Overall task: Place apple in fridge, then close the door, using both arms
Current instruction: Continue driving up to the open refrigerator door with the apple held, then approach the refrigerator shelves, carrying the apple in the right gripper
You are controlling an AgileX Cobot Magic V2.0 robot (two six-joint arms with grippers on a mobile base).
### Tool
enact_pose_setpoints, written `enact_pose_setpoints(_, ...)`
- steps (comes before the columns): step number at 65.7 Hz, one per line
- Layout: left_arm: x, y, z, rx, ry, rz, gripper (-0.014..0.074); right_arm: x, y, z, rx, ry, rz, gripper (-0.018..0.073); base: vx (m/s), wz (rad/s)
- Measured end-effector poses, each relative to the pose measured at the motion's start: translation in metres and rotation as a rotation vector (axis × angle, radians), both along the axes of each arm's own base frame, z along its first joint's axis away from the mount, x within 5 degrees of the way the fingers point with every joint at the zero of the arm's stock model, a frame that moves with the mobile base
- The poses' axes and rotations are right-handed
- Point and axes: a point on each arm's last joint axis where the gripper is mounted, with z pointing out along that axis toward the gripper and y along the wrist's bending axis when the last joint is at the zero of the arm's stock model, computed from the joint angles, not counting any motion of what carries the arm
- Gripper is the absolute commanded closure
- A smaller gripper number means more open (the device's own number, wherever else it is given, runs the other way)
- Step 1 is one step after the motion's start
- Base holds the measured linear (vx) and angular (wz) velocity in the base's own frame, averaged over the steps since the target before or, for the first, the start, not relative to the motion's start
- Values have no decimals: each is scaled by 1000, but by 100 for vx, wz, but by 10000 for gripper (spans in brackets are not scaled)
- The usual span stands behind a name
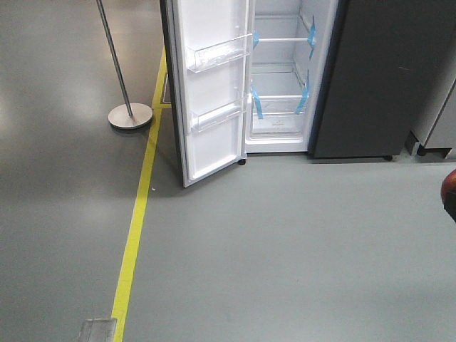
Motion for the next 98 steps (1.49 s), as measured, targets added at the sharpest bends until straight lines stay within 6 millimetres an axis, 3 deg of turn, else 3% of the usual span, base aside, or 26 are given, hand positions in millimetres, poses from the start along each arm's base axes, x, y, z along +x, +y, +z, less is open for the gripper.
enact_pose_setpoints(98, 0, 0, 0, 0, 0, 0, 602, 0, 0, 0, 0, 0, 0, 372, 10, 0)
